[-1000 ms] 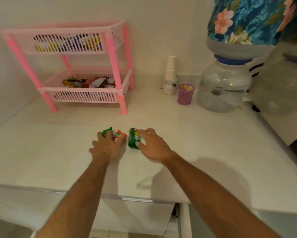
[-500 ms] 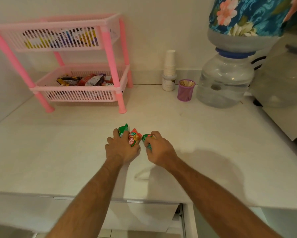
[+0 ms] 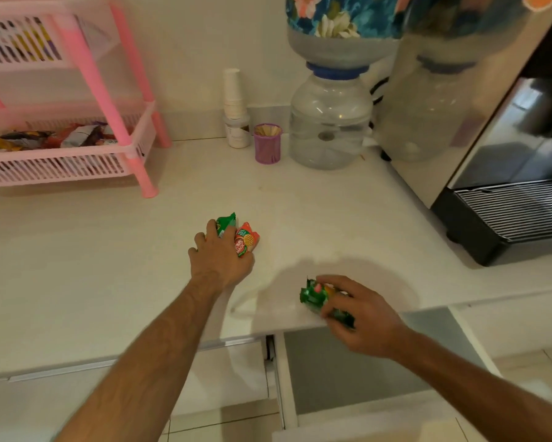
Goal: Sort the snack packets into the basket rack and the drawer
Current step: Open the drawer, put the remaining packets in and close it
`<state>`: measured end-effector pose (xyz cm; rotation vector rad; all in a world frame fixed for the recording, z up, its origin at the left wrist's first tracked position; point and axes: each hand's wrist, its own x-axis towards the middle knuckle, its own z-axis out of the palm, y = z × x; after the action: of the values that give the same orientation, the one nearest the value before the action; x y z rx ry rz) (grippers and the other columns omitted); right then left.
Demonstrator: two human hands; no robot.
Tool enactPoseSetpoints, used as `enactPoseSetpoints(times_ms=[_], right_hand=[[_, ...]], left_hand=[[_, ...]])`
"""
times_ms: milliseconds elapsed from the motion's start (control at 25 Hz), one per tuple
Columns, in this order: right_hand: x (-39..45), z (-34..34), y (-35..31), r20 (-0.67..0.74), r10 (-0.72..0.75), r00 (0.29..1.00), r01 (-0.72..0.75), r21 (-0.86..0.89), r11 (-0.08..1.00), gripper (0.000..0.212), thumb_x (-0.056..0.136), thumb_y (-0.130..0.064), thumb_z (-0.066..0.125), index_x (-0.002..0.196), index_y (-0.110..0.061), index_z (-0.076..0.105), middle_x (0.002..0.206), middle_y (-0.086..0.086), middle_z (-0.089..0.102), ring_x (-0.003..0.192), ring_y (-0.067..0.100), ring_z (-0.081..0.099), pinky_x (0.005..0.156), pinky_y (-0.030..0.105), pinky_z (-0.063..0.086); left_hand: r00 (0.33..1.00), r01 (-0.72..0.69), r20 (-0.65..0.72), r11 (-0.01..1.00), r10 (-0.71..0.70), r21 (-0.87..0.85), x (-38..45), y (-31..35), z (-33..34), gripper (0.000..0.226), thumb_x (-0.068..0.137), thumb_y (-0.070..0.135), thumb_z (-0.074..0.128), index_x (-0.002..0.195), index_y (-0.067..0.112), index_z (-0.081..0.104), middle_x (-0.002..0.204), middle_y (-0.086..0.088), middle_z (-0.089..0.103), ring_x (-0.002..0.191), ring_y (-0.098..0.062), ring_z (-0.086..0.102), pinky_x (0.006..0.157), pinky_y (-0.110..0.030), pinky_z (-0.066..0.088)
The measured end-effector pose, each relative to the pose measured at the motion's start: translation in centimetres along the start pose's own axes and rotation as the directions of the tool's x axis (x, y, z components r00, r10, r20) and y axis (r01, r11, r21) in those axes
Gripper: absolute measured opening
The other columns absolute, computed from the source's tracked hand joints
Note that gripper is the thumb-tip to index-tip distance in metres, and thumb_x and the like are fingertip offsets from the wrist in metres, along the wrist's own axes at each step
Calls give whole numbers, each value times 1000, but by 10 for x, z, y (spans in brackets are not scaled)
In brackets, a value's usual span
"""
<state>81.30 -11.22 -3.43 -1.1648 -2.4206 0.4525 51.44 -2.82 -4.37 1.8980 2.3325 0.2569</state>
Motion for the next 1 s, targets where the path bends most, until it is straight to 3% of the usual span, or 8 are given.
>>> enactPoseSetpoints(times_ms=[160, 280, 360, 480, 600, 720, 840, 1000], right_hand=[[-63, -13, 36, 215, -218, 952, 230, -31, 973, 13, 79, -32, 74, 91, -36, 68, 140, -7, 56, 116, 6, 59, 90, 12, 47], [-69, 5, 71, 485, -22, 874, 129, -189, 973, 17, 86, -34, 61, 101, -36, 69, 148, -11, 47, 126, 12, 53, 97, 24, 48], [-58, 25, 93, 632, 133, 763, 61, -275, 959, 25, 90, -25, 56, 111, -29, 69, 152, -6, 42, 130, 19, 49, 102, 30, 45], [-43, 63, 119, 689, 255, 679, 27, -370, 929, 38, 93, -15, 54, 131, -17, 58, 153, 5, 37, 130, 30, 47, 101, 33, 44], [-42, 92, 129, 731, 355, 584, 36, -459, 888, 65, 95, -10, 54, 154, -14, 26, 165, 6, 8, 147, 35, 24, 111, 38, 37], [-44, 100, 135, 765, 391, 512, 29, -470, 882, 80, 97, -7, 52, 158, -13, 0, 165, 11, -10, 150, 38, 13, 115, 40, 33], [-49, 104, 145, 777, 408, 479, 25, -477, 879, 81, 98, -5, 50, 157, -13, -4, 165, 12, -15, 150, 39, 11, 115, 41, 33], [-54, 106, 153, 771, 423, 477, 14, -487, 873, 86, 94, -4, 52, 157, -12, -6, 164, 13, -18, 150, 41, 11, 113, 43, 32]], left_hand=[[996, -62, -50, 992, 68, 113, 0, 5, 2, 75, 78, 62, 56, 143, 27, 40, 161, -12, 16, 146, -43, 13, 113, -63, 20], [983, -125, -110, 976, 146, 177, -2, 3, -1, 66, 78, 62, 55, 131, 23, 53, 148, -13, 36, 142, -40, 21, 113, -65, 14], [964, -175, -154, 953, 217, 248, -6, 6, -1, 59, 80, 62, 52, 122, 22, 59, 132, -11, 52, 133, -37, 34, 112, -65, 16], [941, -229, -186, 936, 283, 266, -13, 12, 1, 59, 83, 64, 46, 123, 23, 60, 121, -9, 62, 122, -35, 46, 111, -62, 17], [925, -297, -174, 927, 339, 230, -21, 17, 1, 63, 86, 65, 46, 129, 21, 58, 116, -7, 63, 110, -33, 52, 106, -53, 29], [924, -357, -105, 927, 369, 115, -30, 27, 1, 67, 88, 64, 50, 137, 18, 52, 115, -5, 59, 100, -26, 55, 93, -42, 42], [939, -342, -27, 940, 342, 13, -36, 38, 4, 69, 89, 64, 49, 143, 20, 44, 119, -2, 54, 101, -19, 53, 80, -36, 51], [946, -323, 22, 946, 324, -36, -40, 45, 8, 68, 89, 62, 51, 144, 24, 41, 125, 1, 51, 107, -15, 50, 80, -32, 51]])
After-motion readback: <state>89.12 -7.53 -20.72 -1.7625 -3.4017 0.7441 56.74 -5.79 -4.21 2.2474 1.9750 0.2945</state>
